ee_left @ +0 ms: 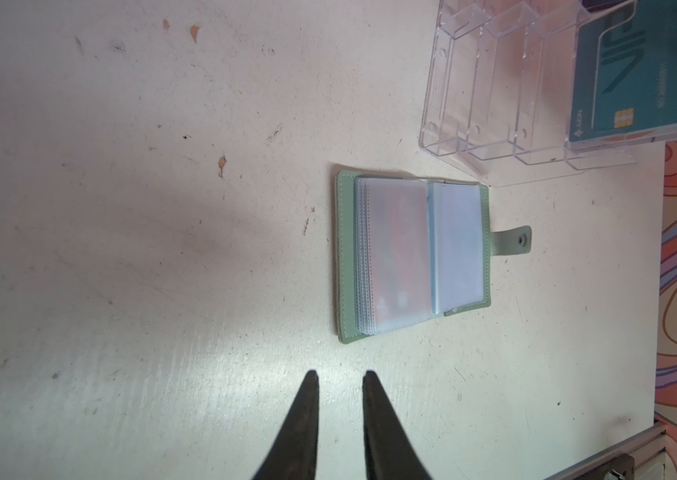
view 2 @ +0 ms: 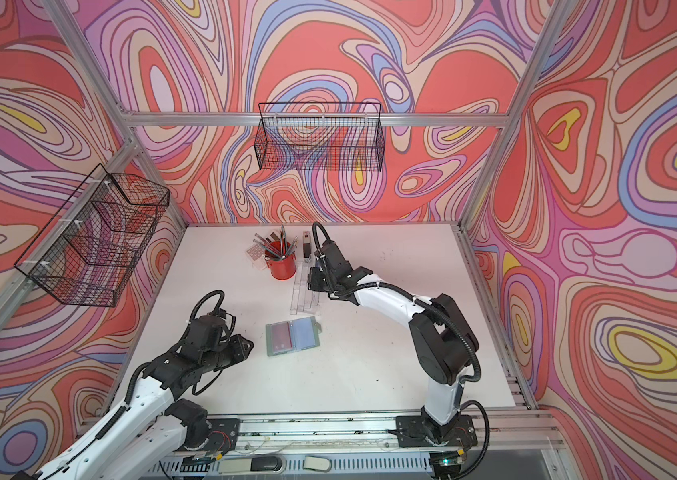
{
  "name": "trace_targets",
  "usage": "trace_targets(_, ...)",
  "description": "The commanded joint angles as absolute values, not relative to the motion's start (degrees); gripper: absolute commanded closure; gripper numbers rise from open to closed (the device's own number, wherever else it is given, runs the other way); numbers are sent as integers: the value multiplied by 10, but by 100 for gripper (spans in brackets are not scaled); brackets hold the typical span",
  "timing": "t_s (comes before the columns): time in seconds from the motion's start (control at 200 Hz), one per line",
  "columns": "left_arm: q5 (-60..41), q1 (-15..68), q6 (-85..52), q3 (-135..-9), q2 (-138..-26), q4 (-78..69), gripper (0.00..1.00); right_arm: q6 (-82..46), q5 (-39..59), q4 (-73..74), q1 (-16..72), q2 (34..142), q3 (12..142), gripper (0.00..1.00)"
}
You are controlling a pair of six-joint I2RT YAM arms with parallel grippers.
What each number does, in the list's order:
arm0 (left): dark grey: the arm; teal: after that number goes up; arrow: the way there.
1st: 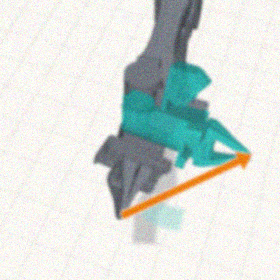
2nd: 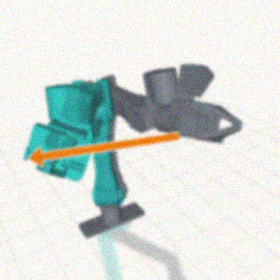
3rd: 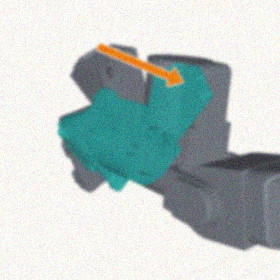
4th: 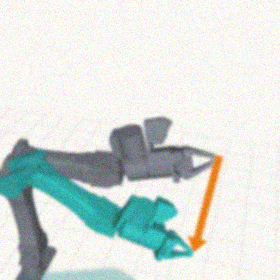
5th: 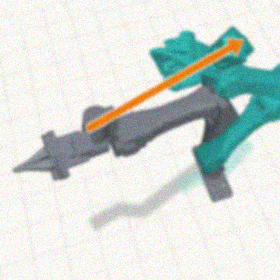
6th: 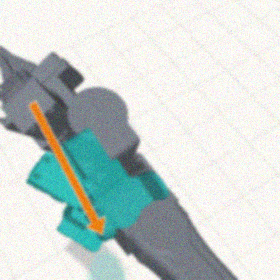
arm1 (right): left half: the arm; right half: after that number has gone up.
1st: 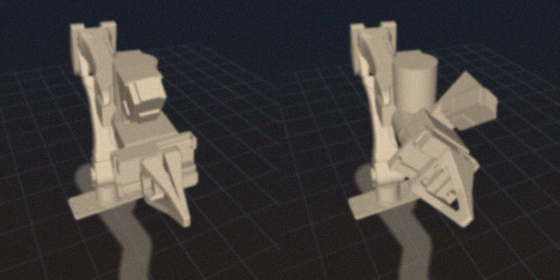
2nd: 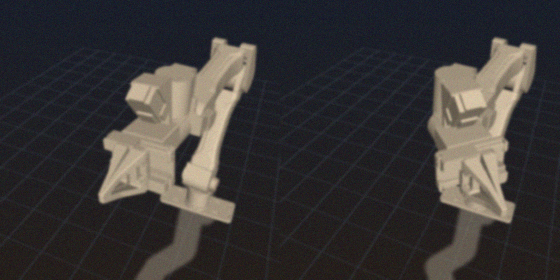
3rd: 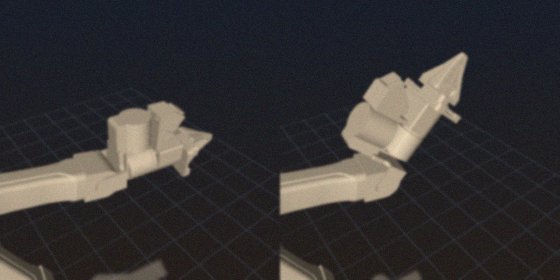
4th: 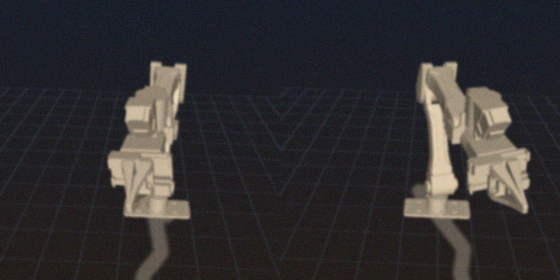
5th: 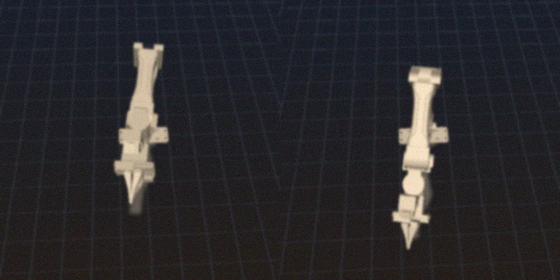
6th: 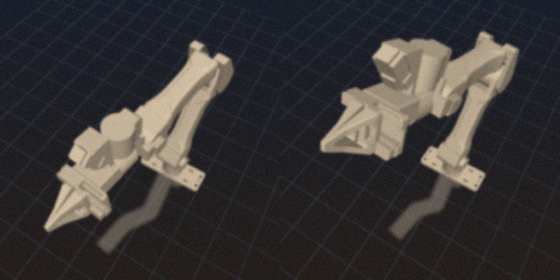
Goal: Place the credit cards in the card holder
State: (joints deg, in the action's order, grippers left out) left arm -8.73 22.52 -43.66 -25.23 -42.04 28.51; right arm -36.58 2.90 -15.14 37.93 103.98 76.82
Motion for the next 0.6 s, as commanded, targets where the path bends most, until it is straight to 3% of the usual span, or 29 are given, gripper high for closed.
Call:
trace_targets(0.0, -76, 225, -433, -251, -413, 299, 77, -367, 33, -141, 378, 1020, 759, 71)
trace_targets(0.596, -78, 226, -434, -252, -413, 300, 77, -362, 2, -160, 379, 1013, 759, 95)
